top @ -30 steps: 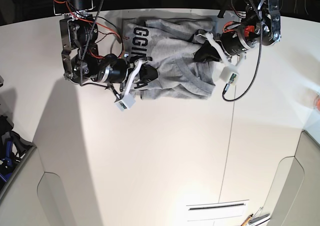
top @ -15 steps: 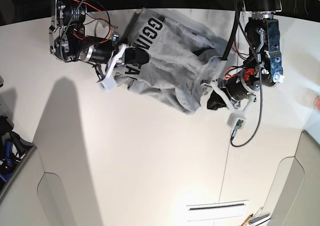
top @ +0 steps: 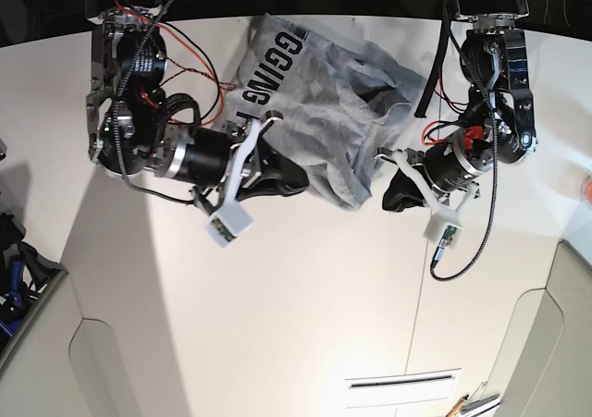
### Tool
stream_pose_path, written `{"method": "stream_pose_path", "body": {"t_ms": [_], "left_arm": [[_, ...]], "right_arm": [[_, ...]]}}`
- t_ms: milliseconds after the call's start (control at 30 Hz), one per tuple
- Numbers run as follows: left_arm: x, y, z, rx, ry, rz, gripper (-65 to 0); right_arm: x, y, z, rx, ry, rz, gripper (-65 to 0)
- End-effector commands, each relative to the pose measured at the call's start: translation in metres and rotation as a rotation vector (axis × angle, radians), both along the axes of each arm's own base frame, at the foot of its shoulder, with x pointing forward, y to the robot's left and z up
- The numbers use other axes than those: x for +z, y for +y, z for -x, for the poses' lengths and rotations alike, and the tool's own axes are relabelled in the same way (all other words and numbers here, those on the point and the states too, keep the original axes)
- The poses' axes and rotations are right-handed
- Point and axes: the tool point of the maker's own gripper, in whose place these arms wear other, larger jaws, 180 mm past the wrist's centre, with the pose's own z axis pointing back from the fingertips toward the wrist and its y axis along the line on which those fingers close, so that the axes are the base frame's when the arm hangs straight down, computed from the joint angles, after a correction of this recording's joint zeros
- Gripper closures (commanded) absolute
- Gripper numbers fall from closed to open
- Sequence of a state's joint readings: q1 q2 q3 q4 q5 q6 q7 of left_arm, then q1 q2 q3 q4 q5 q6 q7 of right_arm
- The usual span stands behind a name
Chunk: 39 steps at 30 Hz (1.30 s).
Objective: Fold the T-shirt properly
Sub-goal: 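Lift the bundle with the right gripper and carry it to the table corner, then release the bundle at the table corner and withdraw the right gripper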
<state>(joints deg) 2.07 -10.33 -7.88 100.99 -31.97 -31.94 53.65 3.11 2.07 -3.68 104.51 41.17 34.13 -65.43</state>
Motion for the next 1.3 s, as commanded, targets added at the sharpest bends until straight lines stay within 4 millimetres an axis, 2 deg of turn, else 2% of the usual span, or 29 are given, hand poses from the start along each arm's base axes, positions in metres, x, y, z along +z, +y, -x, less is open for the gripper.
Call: {"method": "stream_pose_path", "body": {"t_ms": [0, 100, 267, 400, 533, 667, 767, 867, 1100, 1200, 1267], "left_arm": [[0.017, 0.003, -0.008, 0.009, -0.055, 0.005, 0.0], [0.02, 0.021, -0.012, 0.085, -0.059, -0.017, 0.0], [0.026, 0.058, -0.013, 0.193, -0.074, -0.025, 0.0], [0.024, 0.082, -0.007, 0.263, -0.068, -0.025, 0.0], [0.017, 0.094, 0.003, 0.297, -0.048, -0.031, 0.0], [0.013, 0.094, 0.007, 0.298, -0.036, -0.032, 0.0], [0.013, 0.094, 0.007, 0.297, -0.037, -0.031, 0.0], [0.015, 0.091, 0.006, 0.293, -0.042, -0.007, 0.0], [0.018, 0.088, 0.006, 0.287, -0.05, 0.018, 0.0], [0.018, 0.088, 0.006, 0.286, -0.05, 0.018, 0.0], [0.018, 0.088, 0.006, 0.286, -0.05, 0.019, 0.0]], "right_arm": [[0.014, 0.012, -0.003, 0.027, -0.05, -0.034, 0.0], [0.0, 0.034, 0.011, 0.103, -0.044, 0.013, 0.0], [-0.046, 0.054, 0.024, 0.158, -0.004, 0.118, 0.0], [-0.095, 0.047, 0.028, 0.14, 0.08, 0.217, 0.0], [-0.132, 0.024, 0.022, 0.067, 0.143, 0.29, 0.0], [-0.144, -0.024, -0.001, -0.116, 0.201, 0.335, 0.0], [-0.146, -0.077, -0.023, -0.295, 0.231, 0.348, 0.0], [-0.144, -0.136, -0.036, -0.449, 0.25, 0.361, 0.0], [-0.126, -0.25, -0.041, -0.724, 0.292, 0.328, 0.0], [-0.115, -0.286, -0.041, -0.813, 0.279, 0.315, 0.0], [-0.108, -0.302, -0.041, -0.854, 0.269, 0.3, 0.0]]}}
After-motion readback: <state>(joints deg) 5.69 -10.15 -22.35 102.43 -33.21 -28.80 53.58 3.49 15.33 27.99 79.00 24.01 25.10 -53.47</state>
